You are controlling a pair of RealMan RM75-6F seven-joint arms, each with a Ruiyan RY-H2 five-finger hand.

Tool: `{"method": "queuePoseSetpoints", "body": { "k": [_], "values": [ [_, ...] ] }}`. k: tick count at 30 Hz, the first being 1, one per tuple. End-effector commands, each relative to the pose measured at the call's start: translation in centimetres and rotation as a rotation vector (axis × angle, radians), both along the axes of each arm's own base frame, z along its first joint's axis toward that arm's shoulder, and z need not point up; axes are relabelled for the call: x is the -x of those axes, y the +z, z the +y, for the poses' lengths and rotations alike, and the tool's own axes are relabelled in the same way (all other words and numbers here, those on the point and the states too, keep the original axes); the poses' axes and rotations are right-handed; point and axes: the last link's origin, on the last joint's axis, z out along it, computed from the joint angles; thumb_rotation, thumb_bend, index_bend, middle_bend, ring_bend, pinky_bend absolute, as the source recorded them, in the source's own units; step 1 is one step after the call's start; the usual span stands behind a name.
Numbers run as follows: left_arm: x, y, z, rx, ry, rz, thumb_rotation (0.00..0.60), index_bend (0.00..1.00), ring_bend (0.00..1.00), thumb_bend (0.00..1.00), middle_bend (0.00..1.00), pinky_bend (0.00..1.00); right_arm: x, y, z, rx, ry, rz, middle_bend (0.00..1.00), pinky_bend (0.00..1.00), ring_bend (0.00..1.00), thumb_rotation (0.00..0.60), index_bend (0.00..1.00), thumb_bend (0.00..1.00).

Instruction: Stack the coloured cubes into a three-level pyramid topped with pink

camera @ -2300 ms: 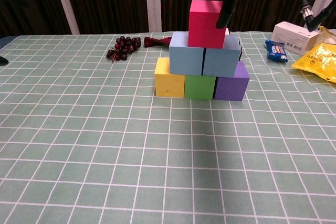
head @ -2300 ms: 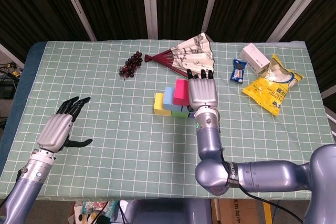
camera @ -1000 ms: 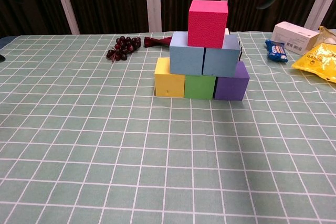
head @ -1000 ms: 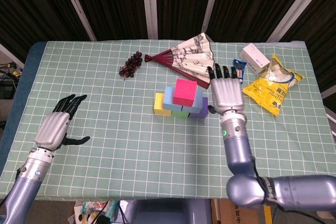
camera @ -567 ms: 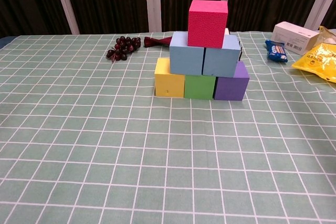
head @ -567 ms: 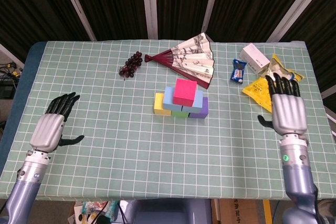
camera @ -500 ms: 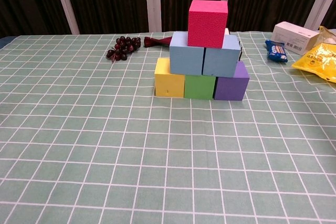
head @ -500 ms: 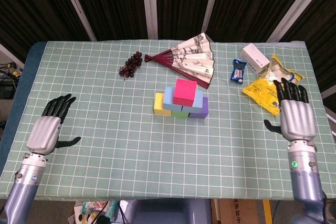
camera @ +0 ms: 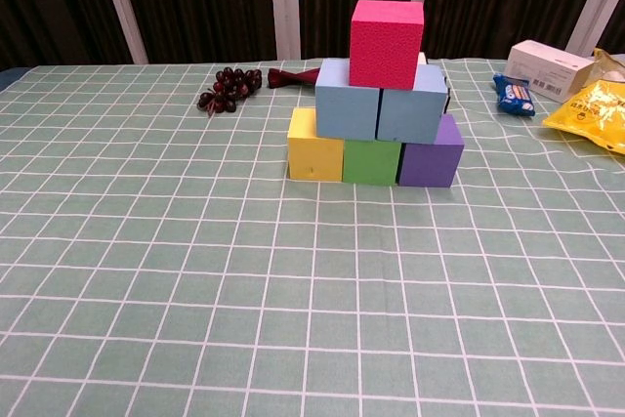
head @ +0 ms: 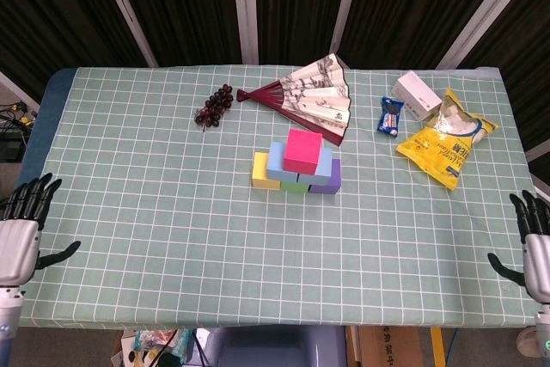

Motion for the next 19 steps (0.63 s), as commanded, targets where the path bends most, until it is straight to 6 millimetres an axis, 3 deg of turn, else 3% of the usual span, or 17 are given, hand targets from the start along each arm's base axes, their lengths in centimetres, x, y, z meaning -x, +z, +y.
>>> {"method": "queuePoseSetpoints", "body": {
  "k": [1,8,19],
  "values": [
    [1.6,0.7,-1.4,-0.022,0.012,0.028,0.6,0.0,0.0,0.11,0.0,0.0,1.5,-0.1,2.2,0.041,0.03,0.014,0.0,0.0,0.0,0.6,0.0,0.24],
    [3.0,3.0,-3.0,-0.128,0.005,0.001,0.6,0.0,0.0,0.11,0.0,0.0,2.6,1.1,3.8,0.107,0.044,0.014,0.0,0.0,0.0,0.6,0.0,0.24],
    [3.6,2.3,-2.8,-0.093,0.064,0.004,0.6,0.0,0.0,0.11,0.0,0.0,3.1,1.6,4.2,0.121,0.029,-0.015,0.0,0.0,0.0,0.6,0.0,0.24]
  ]
}}
